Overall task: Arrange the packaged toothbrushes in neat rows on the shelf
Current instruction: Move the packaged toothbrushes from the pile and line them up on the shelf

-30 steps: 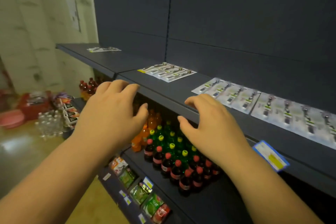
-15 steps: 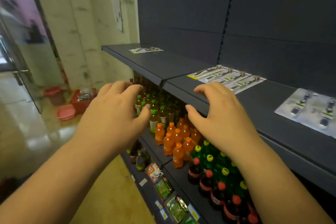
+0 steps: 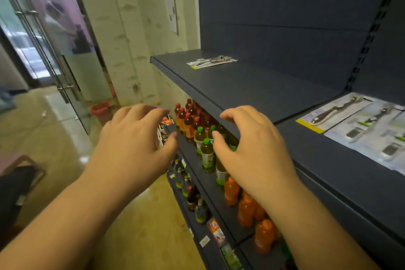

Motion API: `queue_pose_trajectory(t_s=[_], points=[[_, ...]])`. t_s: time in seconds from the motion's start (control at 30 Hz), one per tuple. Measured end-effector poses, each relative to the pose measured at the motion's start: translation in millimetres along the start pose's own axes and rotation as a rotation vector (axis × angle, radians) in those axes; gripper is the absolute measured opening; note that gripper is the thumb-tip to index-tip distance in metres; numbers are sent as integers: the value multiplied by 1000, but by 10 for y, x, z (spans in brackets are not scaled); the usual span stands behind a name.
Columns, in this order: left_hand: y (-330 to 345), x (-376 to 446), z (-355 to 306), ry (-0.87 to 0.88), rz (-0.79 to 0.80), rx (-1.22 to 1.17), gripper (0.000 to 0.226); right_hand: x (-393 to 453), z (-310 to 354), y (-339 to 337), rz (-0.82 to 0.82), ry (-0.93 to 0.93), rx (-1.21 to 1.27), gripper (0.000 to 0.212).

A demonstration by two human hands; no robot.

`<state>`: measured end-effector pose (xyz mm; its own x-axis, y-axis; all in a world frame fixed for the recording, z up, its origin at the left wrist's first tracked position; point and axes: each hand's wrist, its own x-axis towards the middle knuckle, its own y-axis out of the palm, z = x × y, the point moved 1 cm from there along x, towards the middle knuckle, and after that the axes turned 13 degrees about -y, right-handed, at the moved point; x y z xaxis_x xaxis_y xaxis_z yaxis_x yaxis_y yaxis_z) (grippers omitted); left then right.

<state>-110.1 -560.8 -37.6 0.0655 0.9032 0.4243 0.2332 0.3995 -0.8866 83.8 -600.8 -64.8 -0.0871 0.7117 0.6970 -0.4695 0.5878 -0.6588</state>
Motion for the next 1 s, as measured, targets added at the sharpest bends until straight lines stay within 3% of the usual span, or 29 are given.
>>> queue_pose_trajectory(t_s=[0.27,0.47,0.63,1.0], points=[[409,998,261,131,26,-117,51,696,-247,508,-101,53,-108,26],[657,1866,821,215,38,-190,54,1375,-295,1057,-98,114,-223,31],[894,2461,1241,245,45,-251,53,1770,-289,1529,-190,154,-250,30],[1550,3529,1147,384,88,-303,53,2477,-633,2126,-81,248,-394,38]])
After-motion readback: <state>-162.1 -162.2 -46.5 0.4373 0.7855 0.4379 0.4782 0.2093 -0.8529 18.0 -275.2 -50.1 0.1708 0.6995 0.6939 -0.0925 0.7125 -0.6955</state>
